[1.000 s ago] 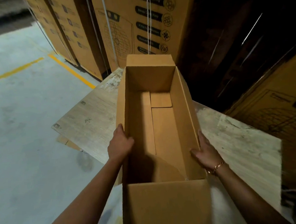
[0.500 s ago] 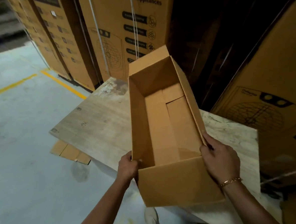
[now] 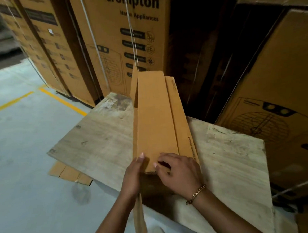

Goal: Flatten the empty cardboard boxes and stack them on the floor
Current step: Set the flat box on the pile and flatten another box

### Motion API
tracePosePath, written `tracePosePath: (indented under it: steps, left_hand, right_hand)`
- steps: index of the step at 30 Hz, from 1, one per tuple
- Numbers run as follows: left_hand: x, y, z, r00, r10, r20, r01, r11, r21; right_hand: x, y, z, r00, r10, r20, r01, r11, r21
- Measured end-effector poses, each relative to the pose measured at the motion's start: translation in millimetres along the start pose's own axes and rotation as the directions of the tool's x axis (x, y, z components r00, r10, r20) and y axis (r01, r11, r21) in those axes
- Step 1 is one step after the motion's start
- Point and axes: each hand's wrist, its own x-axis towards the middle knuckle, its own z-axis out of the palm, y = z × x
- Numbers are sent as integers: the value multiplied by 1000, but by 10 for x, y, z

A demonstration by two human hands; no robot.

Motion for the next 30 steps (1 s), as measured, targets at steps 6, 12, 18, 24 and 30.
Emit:
tracePosePath:
  steps: [6, 12, 18, 24, 30]
  left_hand:
    - [136, 152, -125, 997, -12, -73, 14, 1000, 16]
    - [227, 141, 183, 969, 173, -174, -136, 969, 209]
    - [368, 479, 370, 963, 257, -82, -242, 957, 158]
    - [520, 1, -111, 986, -136, -98, 125, 986, -107]
    - [534, -305, -591, 971, -175, -160, 152, 977, -149]
  right_hand:
    - [229, 500, 62, 936, 336, -106, -319, 936, 151]
    - [65, 880, 233, 753, 464, 467, -586, 150, 796]
    - [-54, 855, -64, 863, 475, 173, -331, 274, 903]
    - [165, 569, -3, 957, 202, 210, -275, 864, 421]
    - [304, 155, 351, 955, 66, 290, -88, 994, 65]
